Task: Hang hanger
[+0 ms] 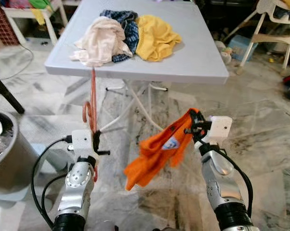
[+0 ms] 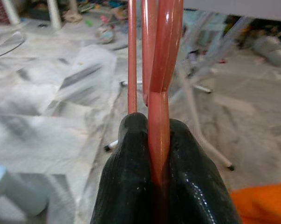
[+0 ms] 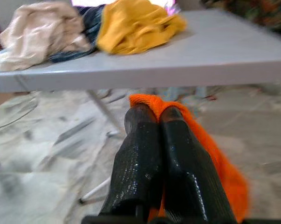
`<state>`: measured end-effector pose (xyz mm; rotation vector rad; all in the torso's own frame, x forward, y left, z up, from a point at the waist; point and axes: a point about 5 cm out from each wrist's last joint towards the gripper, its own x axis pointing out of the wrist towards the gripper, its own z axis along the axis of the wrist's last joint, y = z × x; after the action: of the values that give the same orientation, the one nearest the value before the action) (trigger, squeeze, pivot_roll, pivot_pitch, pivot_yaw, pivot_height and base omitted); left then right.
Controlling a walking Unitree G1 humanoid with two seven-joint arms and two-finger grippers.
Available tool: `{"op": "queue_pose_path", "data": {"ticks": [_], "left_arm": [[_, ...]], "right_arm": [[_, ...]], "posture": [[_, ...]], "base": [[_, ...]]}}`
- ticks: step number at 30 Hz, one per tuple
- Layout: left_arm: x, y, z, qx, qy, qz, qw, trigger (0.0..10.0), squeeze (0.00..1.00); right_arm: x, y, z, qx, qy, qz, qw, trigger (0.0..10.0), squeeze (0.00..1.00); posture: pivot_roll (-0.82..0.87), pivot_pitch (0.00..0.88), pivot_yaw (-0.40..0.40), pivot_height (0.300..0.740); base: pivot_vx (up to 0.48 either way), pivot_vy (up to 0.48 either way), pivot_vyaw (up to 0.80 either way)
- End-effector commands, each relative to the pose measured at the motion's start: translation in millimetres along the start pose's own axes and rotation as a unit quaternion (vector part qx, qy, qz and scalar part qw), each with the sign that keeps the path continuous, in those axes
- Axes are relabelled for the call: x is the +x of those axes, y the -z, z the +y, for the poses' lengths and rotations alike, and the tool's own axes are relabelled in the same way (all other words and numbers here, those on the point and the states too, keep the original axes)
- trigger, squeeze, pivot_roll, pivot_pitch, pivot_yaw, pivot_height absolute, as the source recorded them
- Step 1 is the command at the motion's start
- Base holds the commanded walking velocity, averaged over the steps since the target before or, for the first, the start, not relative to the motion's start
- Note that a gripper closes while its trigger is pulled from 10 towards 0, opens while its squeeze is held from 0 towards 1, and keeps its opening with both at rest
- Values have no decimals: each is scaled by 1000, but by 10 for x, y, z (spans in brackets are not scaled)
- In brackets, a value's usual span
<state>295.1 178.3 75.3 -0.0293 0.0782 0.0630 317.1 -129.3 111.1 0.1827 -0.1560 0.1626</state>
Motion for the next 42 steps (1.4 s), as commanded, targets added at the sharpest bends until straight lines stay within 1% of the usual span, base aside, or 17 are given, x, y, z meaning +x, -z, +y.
{"op": "queue_pose_path", "data": {"ticks": [1, 3, 7, 11, 21, 26, 28, 34, 42], "left_arm": [[-29, -9, 6, -5, -5, 1, 1000, 10000, 0], [-39, -18, 5, -5, -6, 0, 1000, 10000, 0], [-54, -49, 0, 2, -4, -5, 1000, 10000, 0], [-56, -59, 13, 2, -5, -4, 1000, 10000, 0], [-37, -140, -1, 11, -1, -15, 1000, 10000, 0], [-20, -173, 10, 8, -2, -18, 1000, 10000, 0], [-21, -172, 12, 2, -2, -17, 1000, 10000, 0], [-27, -160, 10, 4, -2, -13, 1000, 10000, 0], [-29, -169, 15, 4, -1, -12, 1000, 10000, 0]], "right_arm": [[1, -43, 18, -5, -11, -8, 1000, 10000, 0], [-2, -41, 38, -8, -18, -8, 1000, 10000, 0], [-1, -39, 78, -13, -25, -8, 1000, 10000, 0], [6, -39, 83, -11, -24, -9, 1000, 10000, 0], [12, -48, 81, -15, -23, -11, 1000, 10000, 0], [24, -48, 90, -12, -23, -11, 1000, 10000, 0], [25, -46, 93, -12, -23, -10, 1000, 10000, 0], [24, -37, 80, -11, -22, -9, 1000, 10000, 0], [26, -33, 91, -10, -21, -9, 1000, 10000, 0]], "posture": [[146, 185, -72, 740], [149, 186, -71, 740], [155, 186, -68, 740], [156, 185, -67, 740], [156, 185, -66, 740], [158, 186, -66, 740], [158, 186, -66, 740], [159, 189, -65, 740], [163, 186, -63, 740]], "base": [[311, 0, 0], [311, 0, 0], [302, 0, 695], [300, 0, 548], [304, 0, 0], [334, 0, 0], [296, 364, -659], [261, 402, -788], [274, 396, -495]]}}
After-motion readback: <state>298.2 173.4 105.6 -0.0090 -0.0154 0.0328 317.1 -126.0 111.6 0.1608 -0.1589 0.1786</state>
